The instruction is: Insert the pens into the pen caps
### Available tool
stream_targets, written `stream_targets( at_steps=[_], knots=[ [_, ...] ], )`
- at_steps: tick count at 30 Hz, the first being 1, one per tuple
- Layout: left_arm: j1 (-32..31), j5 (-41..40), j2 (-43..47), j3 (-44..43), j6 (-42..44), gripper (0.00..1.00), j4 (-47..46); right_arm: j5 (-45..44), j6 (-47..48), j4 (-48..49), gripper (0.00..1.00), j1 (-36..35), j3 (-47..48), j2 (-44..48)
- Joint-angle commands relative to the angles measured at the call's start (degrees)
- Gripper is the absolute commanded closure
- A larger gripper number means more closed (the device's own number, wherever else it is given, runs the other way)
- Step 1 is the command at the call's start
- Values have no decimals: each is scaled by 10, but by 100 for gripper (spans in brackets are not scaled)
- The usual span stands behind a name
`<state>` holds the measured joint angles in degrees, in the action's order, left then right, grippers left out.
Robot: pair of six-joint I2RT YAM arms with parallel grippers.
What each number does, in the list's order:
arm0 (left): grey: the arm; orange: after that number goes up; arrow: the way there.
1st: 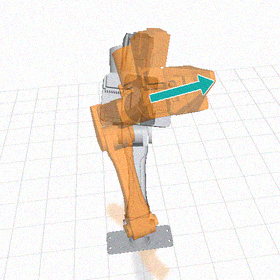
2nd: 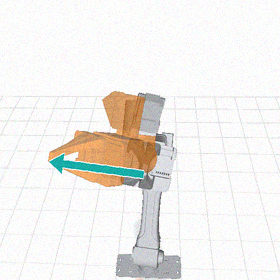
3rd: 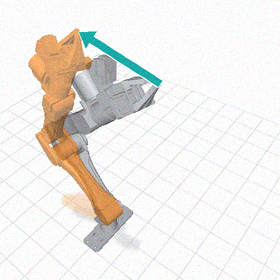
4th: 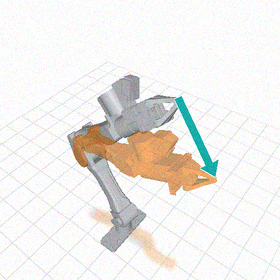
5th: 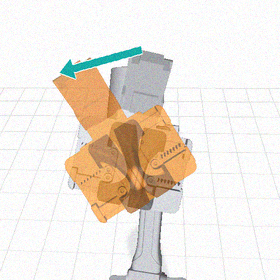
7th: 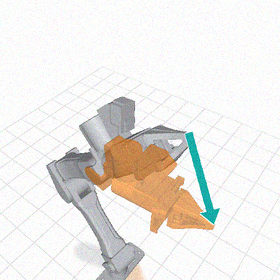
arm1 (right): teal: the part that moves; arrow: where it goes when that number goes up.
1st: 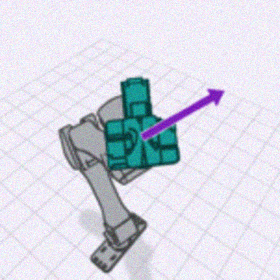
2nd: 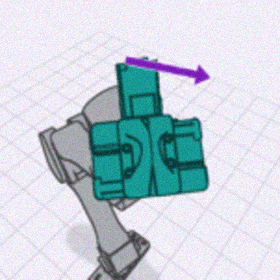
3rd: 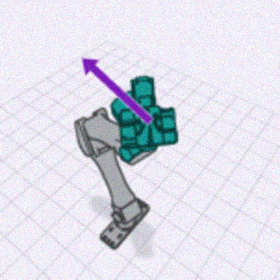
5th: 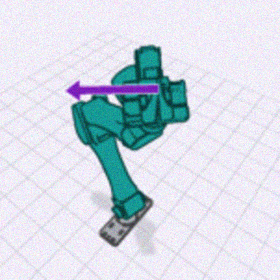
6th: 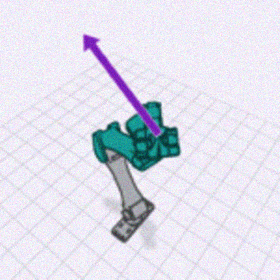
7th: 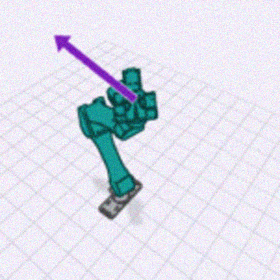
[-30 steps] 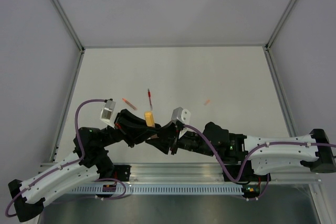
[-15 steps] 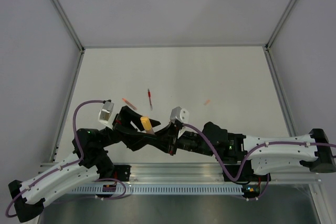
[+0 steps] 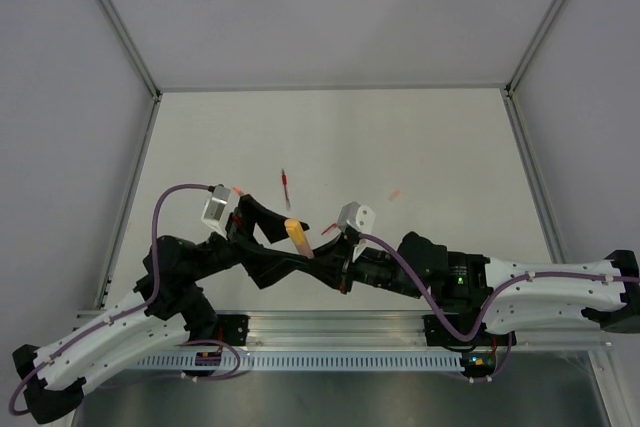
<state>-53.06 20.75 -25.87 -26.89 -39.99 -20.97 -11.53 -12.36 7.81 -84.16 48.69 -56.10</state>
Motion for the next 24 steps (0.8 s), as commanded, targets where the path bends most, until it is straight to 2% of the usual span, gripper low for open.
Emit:
stream_targets(
  at_steps=[1,7,16,24],
  knots=[
    [1,-37,7,-41,31,0,41,-28,-11,-39,100,-1,9,10],
    [1,-73,-22,-110,51,0,128,-29,-17,-43,100,0,-7,10],
    [1,-82,-28,-120,63,1,122,-27,-24,-51,100,0,-11,5],
    [1,-84,-29,-116,71,8,118,-15,-31,-47,100,-1,-16,-2]
  ],
)
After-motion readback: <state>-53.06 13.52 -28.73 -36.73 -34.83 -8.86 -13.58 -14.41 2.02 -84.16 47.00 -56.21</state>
